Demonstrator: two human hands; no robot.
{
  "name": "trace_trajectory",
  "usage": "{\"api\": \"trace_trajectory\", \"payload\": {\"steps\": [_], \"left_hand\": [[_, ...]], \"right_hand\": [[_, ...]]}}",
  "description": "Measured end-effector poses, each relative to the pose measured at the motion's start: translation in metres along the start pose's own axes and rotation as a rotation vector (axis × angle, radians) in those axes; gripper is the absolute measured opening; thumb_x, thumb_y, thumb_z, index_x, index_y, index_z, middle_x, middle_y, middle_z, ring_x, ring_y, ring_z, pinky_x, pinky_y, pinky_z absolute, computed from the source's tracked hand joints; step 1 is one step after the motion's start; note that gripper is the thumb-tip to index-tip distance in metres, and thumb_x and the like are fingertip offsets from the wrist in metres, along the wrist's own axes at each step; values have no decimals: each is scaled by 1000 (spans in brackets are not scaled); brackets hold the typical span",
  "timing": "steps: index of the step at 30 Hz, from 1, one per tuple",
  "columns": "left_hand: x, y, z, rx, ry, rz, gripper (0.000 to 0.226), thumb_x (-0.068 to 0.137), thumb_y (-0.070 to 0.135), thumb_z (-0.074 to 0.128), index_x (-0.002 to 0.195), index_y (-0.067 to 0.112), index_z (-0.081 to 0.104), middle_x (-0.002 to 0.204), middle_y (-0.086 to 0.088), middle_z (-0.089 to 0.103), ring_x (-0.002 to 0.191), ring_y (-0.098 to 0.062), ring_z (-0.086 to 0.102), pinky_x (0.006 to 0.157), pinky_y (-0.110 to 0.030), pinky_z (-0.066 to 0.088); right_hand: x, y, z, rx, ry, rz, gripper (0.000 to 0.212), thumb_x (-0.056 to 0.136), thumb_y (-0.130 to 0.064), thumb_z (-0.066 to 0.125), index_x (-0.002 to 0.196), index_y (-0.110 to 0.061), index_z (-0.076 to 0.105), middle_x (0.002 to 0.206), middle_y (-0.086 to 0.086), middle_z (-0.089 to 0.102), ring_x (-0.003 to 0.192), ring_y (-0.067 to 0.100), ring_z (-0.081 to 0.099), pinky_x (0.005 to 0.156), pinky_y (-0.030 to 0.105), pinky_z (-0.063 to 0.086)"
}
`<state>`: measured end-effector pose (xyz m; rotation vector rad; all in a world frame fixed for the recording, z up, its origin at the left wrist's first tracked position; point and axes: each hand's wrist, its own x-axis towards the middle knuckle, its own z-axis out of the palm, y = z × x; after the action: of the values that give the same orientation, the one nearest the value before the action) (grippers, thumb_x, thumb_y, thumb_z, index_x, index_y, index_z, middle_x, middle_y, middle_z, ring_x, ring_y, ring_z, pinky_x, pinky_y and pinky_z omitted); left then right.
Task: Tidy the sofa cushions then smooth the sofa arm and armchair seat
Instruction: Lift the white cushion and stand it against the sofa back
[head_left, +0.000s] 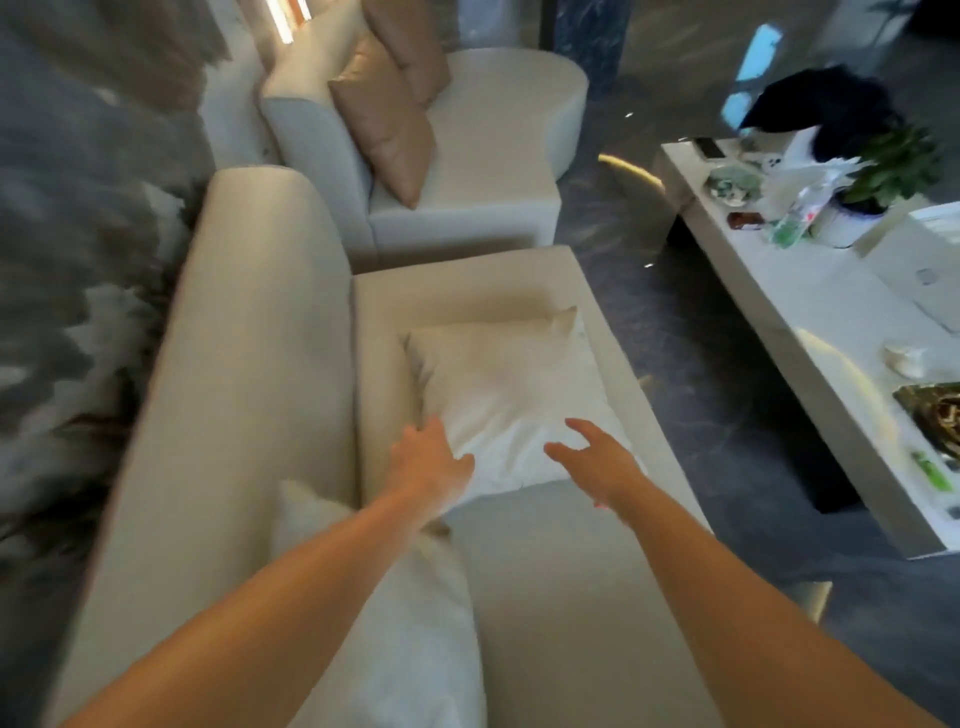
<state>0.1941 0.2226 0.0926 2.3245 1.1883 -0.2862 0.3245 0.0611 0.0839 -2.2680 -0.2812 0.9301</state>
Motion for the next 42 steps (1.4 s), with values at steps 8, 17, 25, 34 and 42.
{"api": "trace_trajectory", "payload": {"steps": [8,17,25,34,42], "left_hand": [[156,-41,92,-392,-49,-90,113,67,74,69,153,39,5,147,-18,35,130,-43,41,108,-50,38],[170,-29,114,-435,38,-54,95,74,51,78,146,50,17,131,-18,35,116,-43,47,102,-48,42],[159,-3,-16,-148,251,166,58,89,16,58,140,38,39,127,-11,41,115,-34,47,91,-40,45],[163,-69,-138,269,285,63,59,85,31,66,138,27,40,140,-16,32,125,-37,30,93,-47,40],[125,-136,-121,474,209,267,89,85,25,63,153,30,6,161,-17,8,134,-39,23,97,-47,36]], "right_hand": [[167,35,59,-90,216,130,104,62,-86,57,148,-56,6,165,8,-3,148,46,-1,118,64,8],[186,62,79,-2,367,184,95,51,-91,54,131,-74,4,160,-8,10,143,48,9,111,70,19],[171,-8,96,407,281,185,95,54,-77,68,140,-50,36,151,10,38,129,40,45,108,55,39],[157,-173,222,582,-83,79,73,84,-68,46,150,-46,23,160,-2,28,139,35,34,99,62,43],[110,-175,219,460,-130,124,61,94,-58,42,150,-40,26,157,-6,31,138,29,37,99,54,45]]}}
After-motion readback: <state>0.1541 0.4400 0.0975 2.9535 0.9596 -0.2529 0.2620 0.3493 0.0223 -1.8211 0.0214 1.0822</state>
